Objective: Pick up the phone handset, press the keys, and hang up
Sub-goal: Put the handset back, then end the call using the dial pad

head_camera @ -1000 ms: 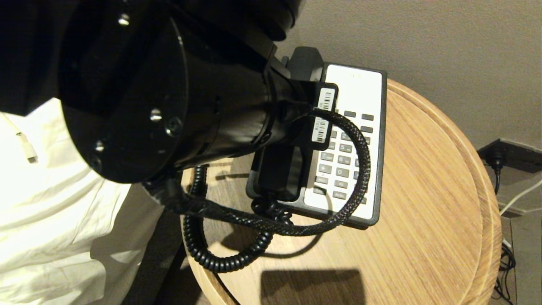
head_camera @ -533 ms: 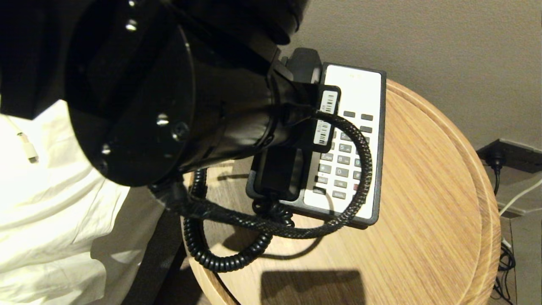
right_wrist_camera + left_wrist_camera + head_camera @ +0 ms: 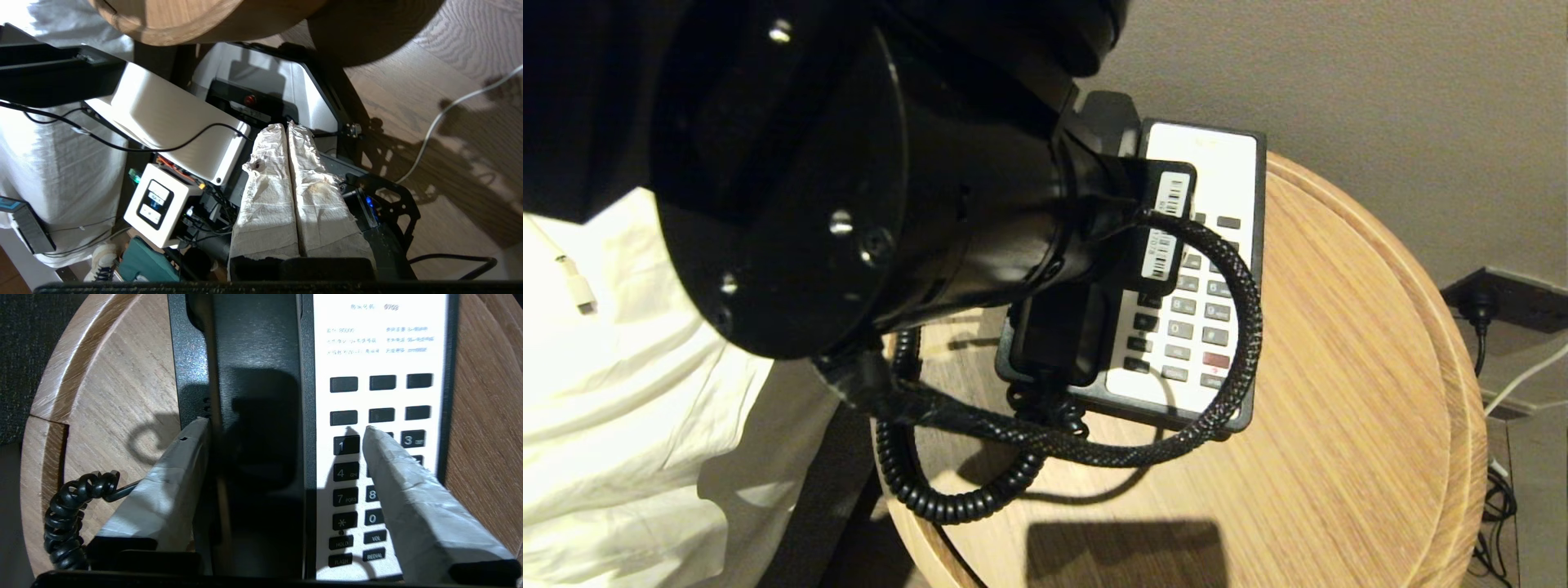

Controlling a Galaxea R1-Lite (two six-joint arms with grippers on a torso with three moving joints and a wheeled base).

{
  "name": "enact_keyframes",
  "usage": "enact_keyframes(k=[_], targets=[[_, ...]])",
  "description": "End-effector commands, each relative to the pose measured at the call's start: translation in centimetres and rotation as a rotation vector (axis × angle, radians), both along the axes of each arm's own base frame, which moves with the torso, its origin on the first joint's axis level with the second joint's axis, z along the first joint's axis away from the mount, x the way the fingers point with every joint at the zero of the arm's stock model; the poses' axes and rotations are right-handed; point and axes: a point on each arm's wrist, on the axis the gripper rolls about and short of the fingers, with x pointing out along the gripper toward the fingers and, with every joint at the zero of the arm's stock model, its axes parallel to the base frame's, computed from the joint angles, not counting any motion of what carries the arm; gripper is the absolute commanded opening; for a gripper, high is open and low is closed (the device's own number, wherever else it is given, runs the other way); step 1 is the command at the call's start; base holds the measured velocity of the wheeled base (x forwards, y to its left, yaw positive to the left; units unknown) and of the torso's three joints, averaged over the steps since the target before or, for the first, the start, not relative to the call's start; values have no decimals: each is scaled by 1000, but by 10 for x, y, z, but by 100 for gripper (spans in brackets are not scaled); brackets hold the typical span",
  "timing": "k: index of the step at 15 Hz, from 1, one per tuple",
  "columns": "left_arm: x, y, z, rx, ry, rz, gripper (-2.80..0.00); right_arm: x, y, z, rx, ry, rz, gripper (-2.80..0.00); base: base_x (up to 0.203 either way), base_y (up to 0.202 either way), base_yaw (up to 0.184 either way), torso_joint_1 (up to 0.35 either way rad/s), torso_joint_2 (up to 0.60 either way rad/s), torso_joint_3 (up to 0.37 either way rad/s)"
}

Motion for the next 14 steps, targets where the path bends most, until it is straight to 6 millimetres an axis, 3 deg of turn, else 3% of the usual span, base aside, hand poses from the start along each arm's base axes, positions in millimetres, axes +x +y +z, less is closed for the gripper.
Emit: enact_keyframes(k=[1, 8, 9, 14], targets=[[-7, 14, 15, -43, -24, 6, 0, -1, -1, -6, -11, 13, -1, -280, 0, 0, 0, 0, 0, 0], [-17, 36, 35, -117, -53, 3, 0, 0, -1, -12, -27, 23, -4, -280, 0, 0, 0, 0, 0, 0], [-24, 43, 40, -138, -59, -10, -280, 0, 0, -13, -30, 28, -2, -280, 0, 0, 0, 0, 0, 0], [-68, 74, 64, -319, -34, -119, -280, 4, 4, -19, -62, 57, 2, -280, 0, 0, 0, 0, 0, 0]])
